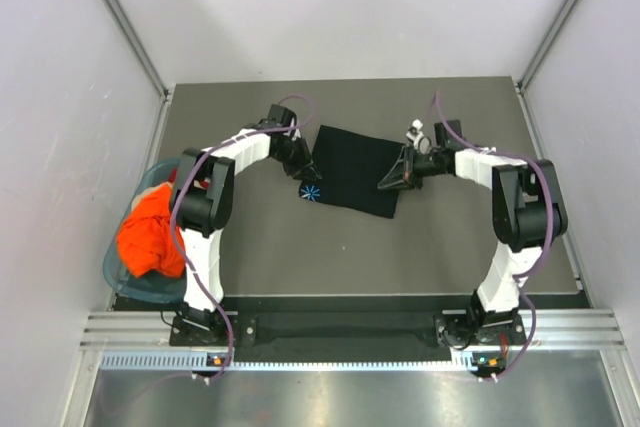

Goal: Fold and stack the t-shirts
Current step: Fold the tshirt

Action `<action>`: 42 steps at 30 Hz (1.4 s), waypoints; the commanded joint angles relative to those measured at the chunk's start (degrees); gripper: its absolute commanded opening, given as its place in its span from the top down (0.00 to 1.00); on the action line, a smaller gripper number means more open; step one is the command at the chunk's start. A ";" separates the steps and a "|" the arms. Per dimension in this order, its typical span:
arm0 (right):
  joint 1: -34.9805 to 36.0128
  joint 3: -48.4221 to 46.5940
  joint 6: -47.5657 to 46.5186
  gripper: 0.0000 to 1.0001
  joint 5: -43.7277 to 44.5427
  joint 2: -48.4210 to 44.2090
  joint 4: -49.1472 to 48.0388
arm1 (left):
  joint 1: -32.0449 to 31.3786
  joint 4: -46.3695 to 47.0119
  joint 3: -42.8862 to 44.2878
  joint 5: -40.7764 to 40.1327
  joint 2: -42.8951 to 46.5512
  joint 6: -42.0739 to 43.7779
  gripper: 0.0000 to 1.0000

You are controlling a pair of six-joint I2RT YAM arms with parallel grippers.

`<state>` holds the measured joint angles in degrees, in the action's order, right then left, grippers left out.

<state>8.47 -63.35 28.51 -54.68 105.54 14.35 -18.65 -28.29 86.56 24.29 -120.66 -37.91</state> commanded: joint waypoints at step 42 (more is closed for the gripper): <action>-4.51 6.60 -4.27 0.88 12.12 -7.71 5.07 | 0.02 -3.95 -3.95 -3.02 3.84 5.39 0.74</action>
<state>5.54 -51.22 26.00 -48.36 103.24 16.27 -18.48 -27.46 84.27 24.32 -120.07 -35.40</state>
